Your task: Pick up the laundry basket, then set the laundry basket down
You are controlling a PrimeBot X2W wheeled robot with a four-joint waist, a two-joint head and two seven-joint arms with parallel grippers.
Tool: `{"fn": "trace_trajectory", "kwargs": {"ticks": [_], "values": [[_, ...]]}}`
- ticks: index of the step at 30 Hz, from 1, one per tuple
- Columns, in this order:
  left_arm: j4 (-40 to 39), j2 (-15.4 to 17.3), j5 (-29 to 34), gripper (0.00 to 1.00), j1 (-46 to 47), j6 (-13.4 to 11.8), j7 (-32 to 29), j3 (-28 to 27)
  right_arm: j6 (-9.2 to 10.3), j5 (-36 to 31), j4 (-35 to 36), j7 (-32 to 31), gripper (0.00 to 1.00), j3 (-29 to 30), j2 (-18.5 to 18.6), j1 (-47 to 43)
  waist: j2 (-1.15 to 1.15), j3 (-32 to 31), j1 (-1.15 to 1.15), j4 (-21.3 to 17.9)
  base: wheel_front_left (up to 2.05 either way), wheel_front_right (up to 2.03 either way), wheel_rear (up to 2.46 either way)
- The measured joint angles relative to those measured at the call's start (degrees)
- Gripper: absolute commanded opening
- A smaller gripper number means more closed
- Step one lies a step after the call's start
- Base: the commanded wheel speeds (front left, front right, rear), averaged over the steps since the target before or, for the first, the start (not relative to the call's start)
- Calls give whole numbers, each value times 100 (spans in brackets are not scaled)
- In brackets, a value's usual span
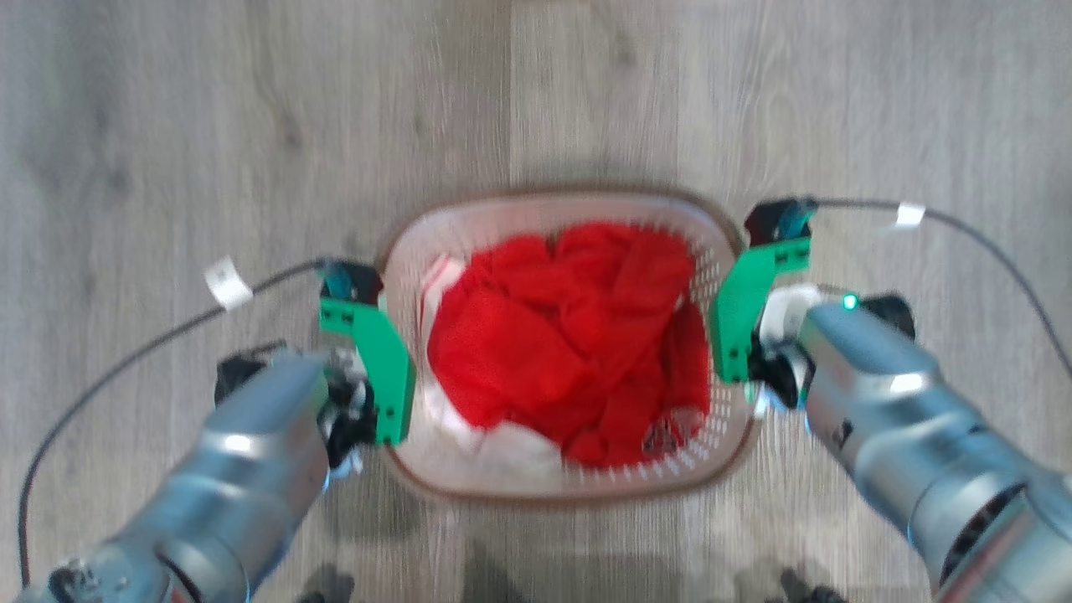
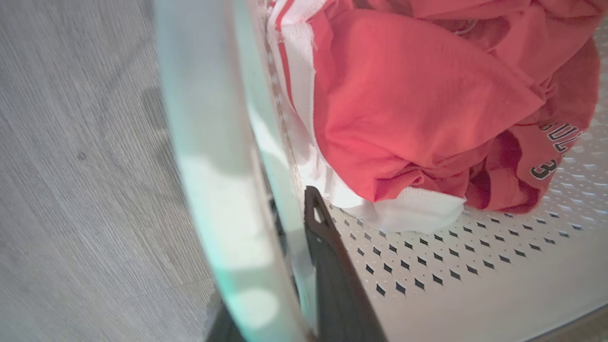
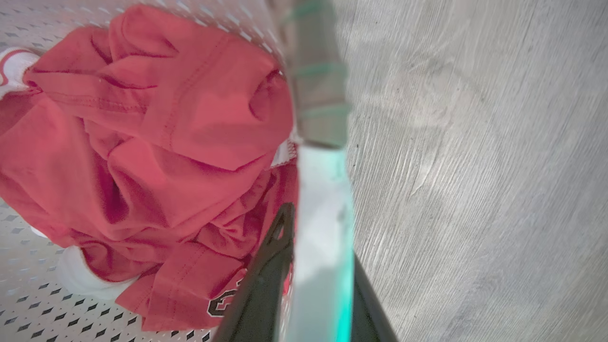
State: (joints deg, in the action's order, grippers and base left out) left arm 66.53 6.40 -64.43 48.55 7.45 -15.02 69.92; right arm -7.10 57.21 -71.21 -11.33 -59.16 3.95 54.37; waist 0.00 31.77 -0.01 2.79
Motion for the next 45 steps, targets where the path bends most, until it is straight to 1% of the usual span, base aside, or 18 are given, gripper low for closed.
{"fn": "trace_trajectory", "kwargs": {"ticks": [10, 18, 24, 32, 45], "values": [[-78, -11, -225, 0, -937, 0, -508, 205, 3, 379, 107, -611, 0, -250, -4, -1045, 0, -1422, 0, 30, 0, 0, 0], [-155, 9, -325, 0, -1250, -1, -887, 307, 3, 621, 241, -992, 0, -427, 21, -1364, 0, -2417, 0, 73, 0, 0, 0], [-204, 25, -382, 0, -1385, -41, -1198, 344, 3, 800, 345, -1180, 0, -573, 32, -1509, 0, -2977, 0, 131, 0, 0, 0], [-216, 23, -385, 0, -1597, -41, -1423, 353, 4, 943, 397, -1281, 0, -764, 36, -1666, 0, -3389, 0, 189, 0, 0, 0], [-214, 32, -425, 0, -1607, -42, -1519, 369, 4, 1154, 403, -1282, 0, -967, 42, -1723, 0, -3549, 0, 218, 0, 0, 0]]}}
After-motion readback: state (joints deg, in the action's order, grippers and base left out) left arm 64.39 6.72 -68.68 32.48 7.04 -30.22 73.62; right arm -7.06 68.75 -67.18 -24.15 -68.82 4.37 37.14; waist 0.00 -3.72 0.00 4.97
